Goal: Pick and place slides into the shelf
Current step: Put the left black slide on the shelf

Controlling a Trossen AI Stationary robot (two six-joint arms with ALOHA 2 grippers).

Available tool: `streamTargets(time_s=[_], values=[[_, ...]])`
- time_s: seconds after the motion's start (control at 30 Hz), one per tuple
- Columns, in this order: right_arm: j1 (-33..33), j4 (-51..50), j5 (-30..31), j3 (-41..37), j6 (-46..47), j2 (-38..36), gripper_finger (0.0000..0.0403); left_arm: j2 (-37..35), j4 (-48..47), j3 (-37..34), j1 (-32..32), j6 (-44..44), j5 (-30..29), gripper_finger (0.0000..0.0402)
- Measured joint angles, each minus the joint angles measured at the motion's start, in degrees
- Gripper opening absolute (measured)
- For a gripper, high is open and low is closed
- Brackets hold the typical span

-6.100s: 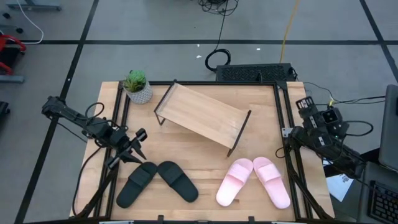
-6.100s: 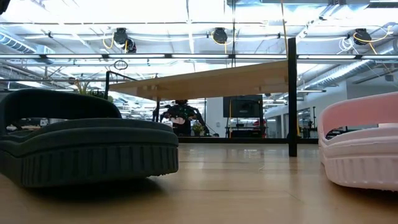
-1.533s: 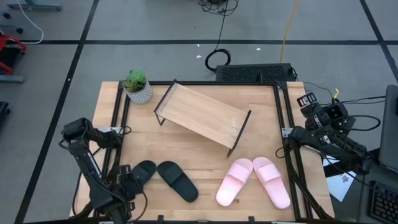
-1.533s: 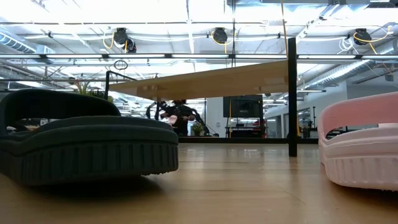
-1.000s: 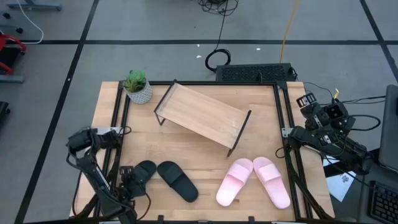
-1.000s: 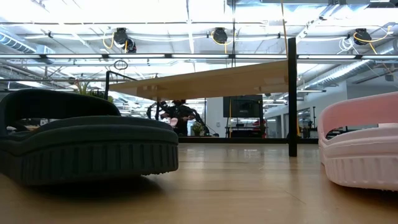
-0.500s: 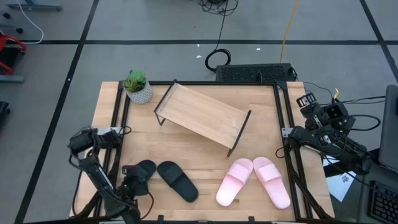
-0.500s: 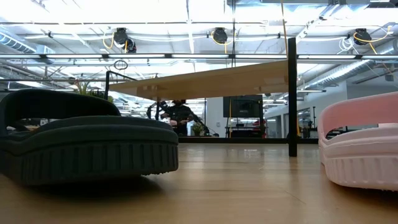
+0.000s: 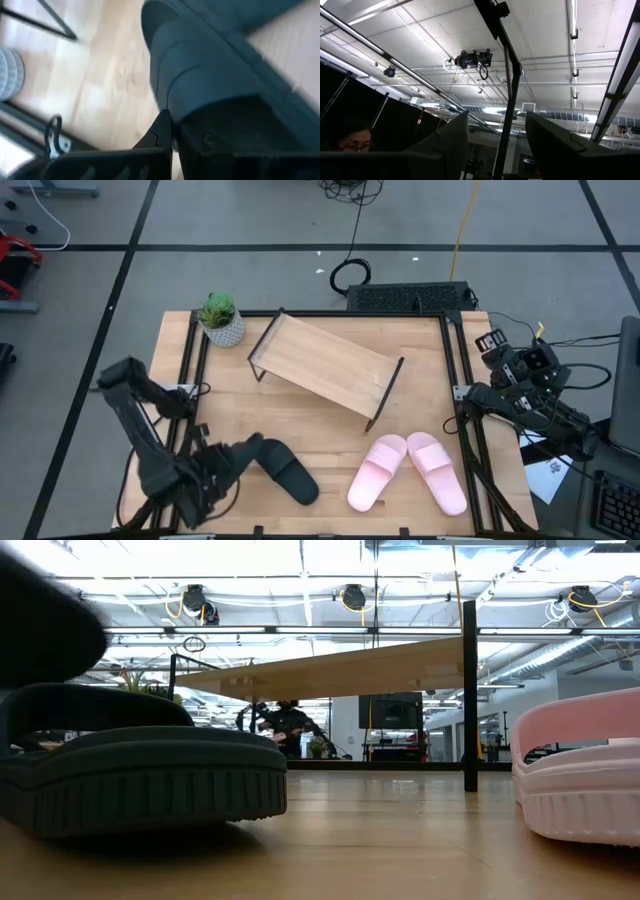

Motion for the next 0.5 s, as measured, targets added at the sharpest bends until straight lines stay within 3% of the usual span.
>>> streamTargets(time_s=[0.17, 0.3, 0.5], values=[[0.0, -0.5, -0.5, 0.0, 0.1, 0.0, 0.0187, -4.7, 0.0, 0.6, 5.2, 9.1, -10.5, 0.0001], [0.0, -0.6, -1.1, 0.0, -0.4, 0.1, 0.0187, -6.3, 0.1, 3.3, 11.3, 23.7, -23.2, 0.0001], [0.0, -1.4, -1.2, 0.0, -0.3, 0.1, 0.0187, -6.4, 0.5, 13.7, 22.0, 48.8, -38.3, 0.0000]])
